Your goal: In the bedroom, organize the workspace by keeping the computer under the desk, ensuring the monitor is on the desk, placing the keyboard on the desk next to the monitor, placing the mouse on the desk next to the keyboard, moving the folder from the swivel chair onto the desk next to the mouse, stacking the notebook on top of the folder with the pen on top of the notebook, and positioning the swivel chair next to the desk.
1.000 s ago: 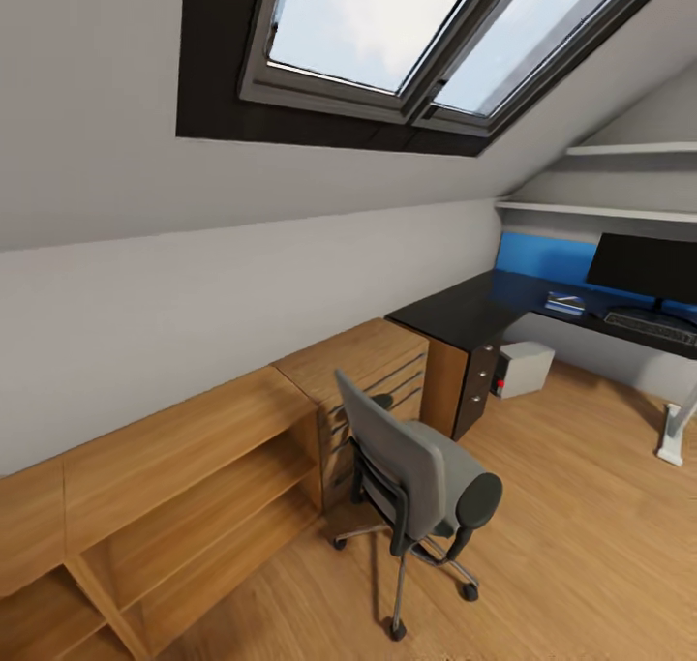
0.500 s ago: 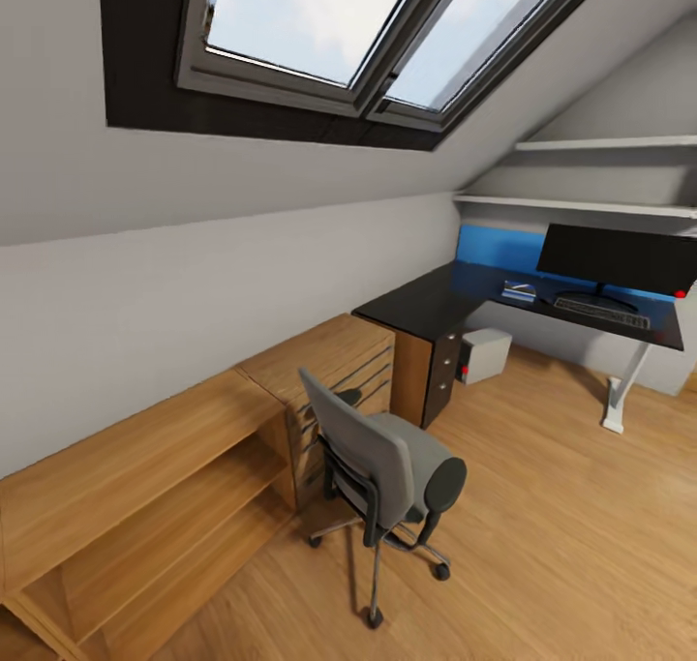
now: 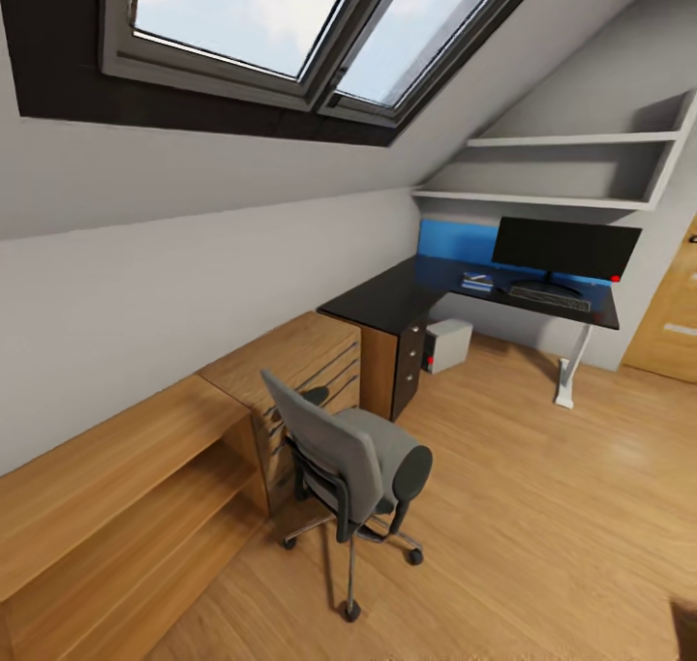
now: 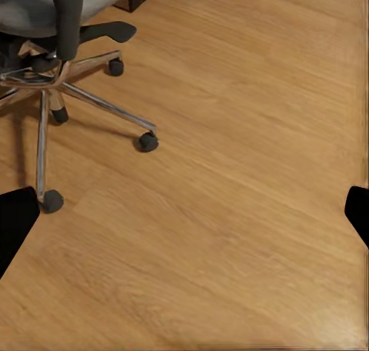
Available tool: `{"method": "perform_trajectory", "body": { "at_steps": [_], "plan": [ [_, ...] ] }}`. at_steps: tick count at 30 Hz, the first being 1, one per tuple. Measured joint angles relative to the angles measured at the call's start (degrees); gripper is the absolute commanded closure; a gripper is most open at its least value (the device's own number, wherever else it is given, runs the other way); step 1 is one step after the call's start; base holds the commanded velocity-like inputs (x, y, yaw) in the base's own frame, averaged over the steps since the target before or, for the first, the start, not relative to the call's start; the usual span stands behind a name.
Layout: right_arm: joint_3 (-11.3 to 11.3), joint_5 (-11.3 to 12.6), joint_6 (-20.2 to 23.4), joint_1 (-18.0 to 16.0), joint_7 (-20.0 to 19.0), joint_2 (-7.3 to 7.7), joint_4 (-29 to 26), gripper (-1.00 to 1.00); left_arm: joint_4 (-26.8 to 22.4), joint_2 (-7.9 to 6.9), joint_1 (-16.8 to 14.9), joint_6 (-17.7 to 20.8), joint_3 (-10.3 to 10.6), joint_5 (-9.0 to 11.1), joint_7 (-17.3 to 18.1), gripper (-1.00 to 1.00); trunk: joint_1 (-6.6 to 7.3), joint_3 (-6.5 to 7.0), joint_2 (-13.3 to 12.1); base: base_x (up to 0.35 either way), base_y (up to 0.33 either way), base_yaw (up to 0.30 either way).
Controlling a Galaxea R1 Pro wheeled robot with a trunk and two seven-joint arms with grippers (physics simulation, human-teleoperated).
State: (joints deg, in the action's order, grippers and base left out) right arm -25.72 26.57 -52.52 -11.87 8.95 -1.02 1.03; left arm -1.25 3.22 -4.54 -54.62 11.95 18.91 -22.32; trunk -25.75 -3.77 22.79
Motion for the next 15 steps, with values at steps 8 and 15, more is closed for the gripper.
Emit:
{"method": "perform_trajectory", "body": {
  "at_steps": [8, 15],
  "plan": [
    [0.00, 0.00, -0.01, 0.02, -0.01, 0.00, 0.00, -1.00, 0.01, 0.01, 0.00, -0.02, -0.01, 0.00, -0.01, -1.00, 0.01, -0.28, 0.00, 0.031, 0.115, -0.265],
    [0.02, -0.06, -0.06, 0.00, -0.02, 0.05, 0.00, -1.00, 0.00, 0.00, 0.00, -0.03, 0.00, 0.00, -0.01, -1.00, 0.01, -0.52, 0.00, 0.100, 0.221, -0.266]
  ]
}}
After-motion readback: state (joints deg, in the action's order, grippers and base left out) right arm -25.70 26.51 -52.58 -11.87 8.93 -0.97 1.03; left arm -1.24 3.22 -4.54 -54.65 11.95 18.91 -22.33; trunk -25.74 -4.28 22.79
